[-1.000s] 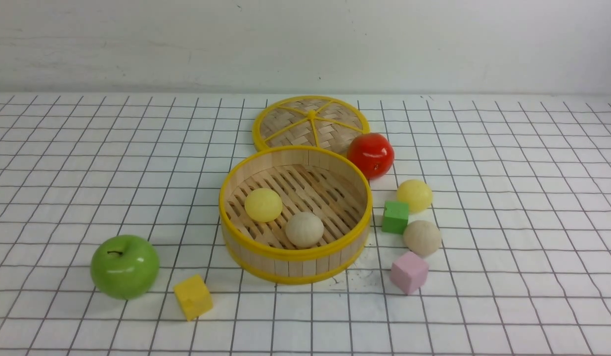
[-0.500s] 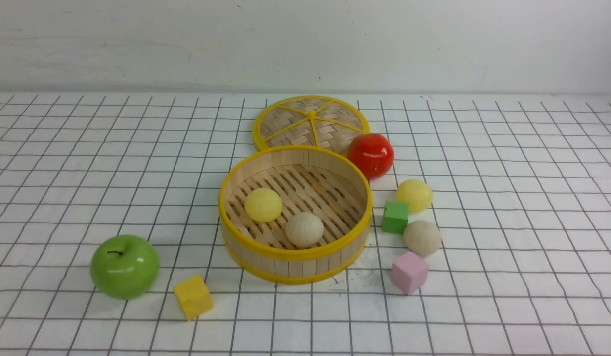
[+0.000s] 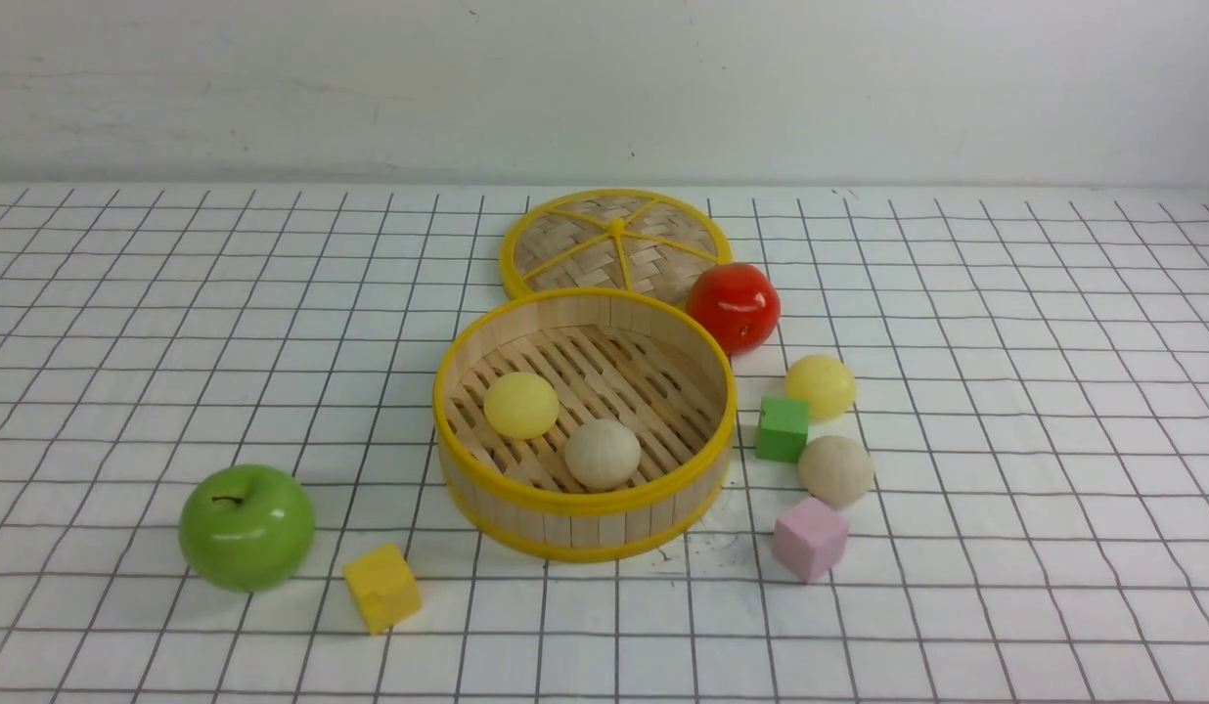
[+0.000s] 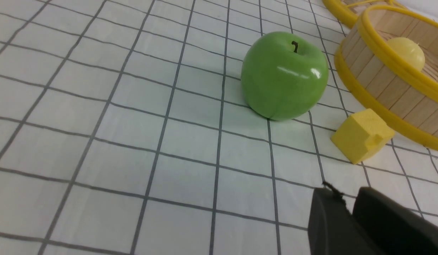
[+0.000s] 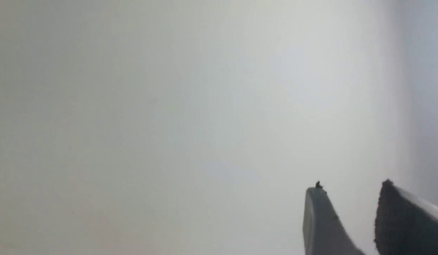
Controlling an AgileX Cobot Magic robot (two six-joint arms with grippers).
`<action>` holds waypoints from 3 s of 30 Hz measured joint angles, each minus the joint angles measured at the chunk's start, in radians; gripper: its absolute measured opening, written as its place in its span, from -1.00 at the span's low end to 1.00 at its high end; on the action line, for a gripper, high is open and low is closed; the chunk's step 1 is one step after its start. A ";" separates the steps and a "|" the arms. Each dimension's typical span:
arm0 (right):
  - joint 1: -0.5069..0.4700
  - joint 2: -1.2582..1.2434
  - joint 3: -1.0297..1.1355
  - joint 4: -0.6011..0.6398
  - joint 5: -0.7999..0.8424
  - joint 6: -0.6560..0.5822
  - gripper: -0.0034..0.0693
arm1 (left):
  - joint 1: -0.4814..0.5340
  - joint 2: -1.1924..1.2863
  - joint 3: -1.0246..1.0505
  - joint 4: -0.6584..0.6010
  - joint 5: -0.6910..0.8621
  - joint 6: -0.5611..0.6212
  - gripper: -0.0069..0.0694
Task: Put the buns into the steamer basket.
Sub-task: Use the right arm to grab a steamed stuffed bun
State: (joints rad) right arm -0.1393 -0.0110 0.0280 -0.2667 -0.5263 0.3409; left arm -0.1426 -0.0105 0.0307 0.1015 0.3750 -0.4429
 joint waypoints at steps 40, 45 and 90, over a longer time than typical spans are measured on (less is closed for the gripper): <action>0.432 1.273 -0.681 -0.087 0.593 0.295 -0.25 | 0.000 0.000 0.000 0.000 0.001 0.000 -0.45; 0.512 1.357 -0.705 -0.078 0.653 0.295 -0.25 | 0.000 0.000 0.000 0.000 0.001 0.000 -0.45; 0.538 1.495 -1.082 -0.095 0.797 0.315 -0.25 | 0.000 0.000 0.000 0.000 0.001 0.000 -0.44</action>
State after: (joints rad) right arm 0.3983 1.4845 -1.0542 -0.3621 0.2706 0.6555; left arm -0.1426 -0.0105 0.0307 0.1015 0.3759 -0.4429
